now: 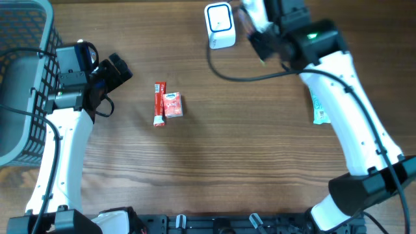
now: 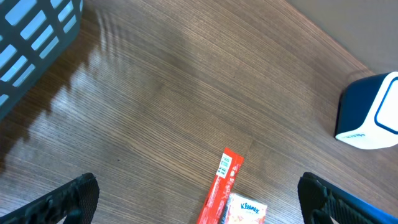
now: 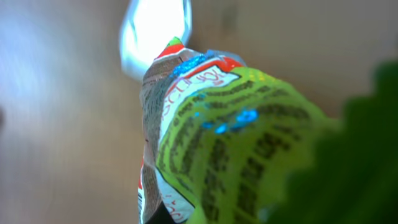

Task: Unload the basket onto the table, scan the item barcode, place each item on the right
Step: 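Carry the snack bag right and lower it onto the table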

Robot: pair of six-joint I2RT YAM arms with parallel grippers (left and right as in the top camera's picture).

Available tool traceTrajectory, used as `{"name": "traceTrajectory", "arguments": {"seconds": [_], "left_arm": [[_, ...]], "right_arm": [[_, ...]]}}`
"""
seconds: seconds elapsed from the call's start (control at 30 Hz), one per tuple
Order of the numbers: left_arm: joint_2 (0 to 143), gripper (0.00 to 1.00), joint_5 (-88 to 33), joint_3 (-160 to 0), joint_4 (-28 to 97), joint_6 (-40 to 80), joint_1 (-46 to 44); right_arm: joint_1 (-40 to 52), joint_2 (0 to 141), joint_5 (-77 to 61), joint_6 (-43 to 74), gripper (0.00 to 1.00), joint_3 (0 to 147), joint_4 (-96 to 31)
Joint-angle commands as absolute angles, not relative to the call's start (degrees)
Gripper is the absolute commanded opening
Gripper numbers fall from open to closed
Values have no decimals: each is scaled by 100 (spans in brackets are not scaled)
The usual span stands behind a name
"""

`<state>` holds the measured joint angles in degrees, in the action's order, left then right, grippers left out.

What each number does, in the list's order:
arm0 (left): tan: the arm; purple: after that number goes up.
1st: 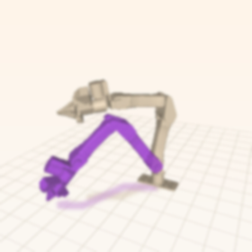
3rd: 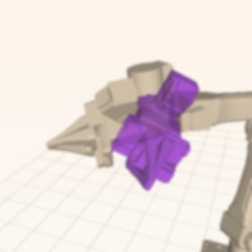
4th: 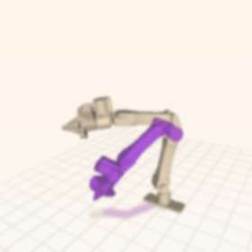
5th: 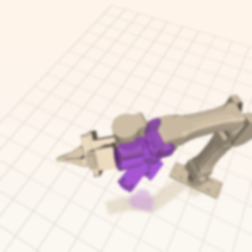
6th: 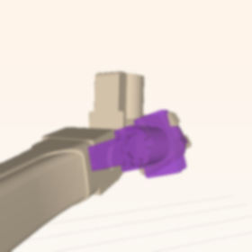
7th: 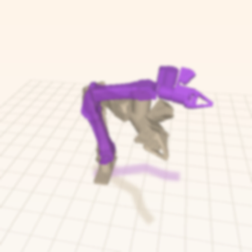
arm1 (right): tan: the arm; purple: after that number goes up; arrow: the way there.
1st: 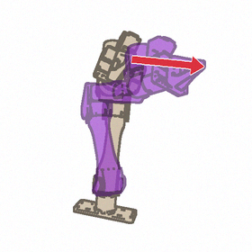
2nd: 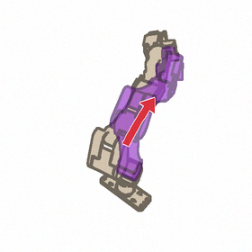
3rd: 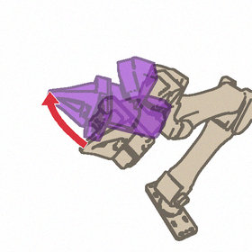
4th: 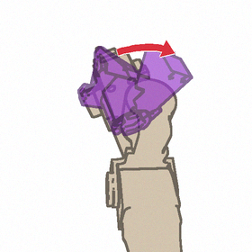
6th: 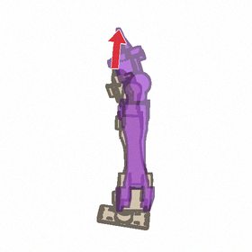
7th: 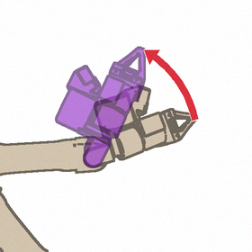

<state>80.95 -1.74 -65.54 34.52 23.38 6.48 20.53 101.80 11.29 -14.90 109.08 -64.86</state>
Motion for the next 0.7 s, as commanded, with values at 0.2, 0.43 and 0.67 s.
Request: {"name": "traceTrajectory", "arguments": {"seconds": [0.2,0.43,0.67], "left_arm": [[8068,100,-141,-6569,3437,2270,661],[8068,100,-141,-6569,3437,2270,661],[8068,100,-141,-6569,3437,2270,661]], "right_arm": [[1046,10460,-541,-1201,4,8722,-7102],[847,10460,-357,-1179,4,7564,-6254],[843,10460,604,-795,63,7450,-6112]]}}
